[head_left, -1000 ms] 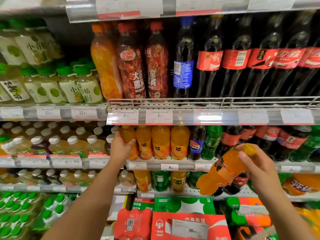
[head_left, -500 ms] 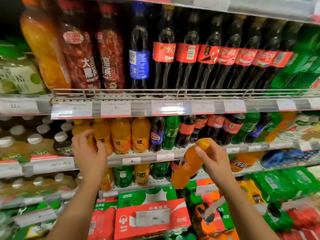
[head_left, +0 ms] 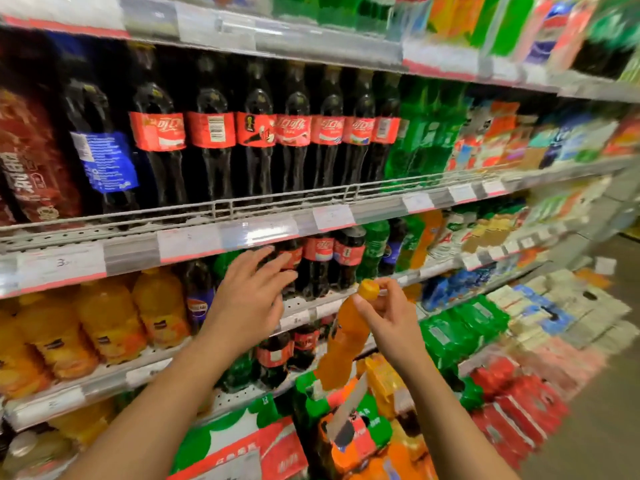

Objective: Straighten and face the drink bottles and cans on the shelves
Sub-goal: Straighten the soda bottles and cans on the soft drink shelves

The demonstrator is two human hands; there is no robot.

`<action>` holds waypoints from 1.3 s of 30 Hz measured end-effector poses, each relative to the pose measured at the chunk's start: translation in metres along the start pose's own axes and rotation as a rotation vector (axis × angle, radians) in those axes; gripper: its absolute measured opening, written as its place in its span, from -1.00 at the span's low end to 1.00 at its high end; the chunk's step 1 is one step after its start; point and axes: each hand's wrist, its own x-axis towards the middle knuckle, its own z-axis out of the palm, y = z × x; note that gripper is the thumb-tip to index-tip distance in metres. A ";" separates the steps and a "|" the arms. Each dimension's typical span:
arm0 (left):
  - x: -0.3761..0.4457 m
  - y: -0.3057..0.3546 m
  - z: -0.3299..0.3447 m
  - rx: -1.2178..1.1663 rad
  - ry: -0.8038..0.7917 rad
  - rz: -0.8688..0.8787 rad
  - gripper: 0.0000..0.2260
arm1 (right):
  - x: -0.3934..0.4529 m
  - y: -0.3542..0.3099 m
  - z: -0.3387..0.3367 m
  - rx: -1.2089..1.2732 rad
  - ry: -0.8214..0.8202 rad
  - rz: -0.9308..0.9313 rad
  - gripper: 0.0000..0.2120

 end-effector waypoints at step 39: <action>0.287 0.196 0.243 0.518 -0.268 -0.293 -0.23 | 0.334 0.273 -0.298 -0.204 -0.004 -0.218 -0.75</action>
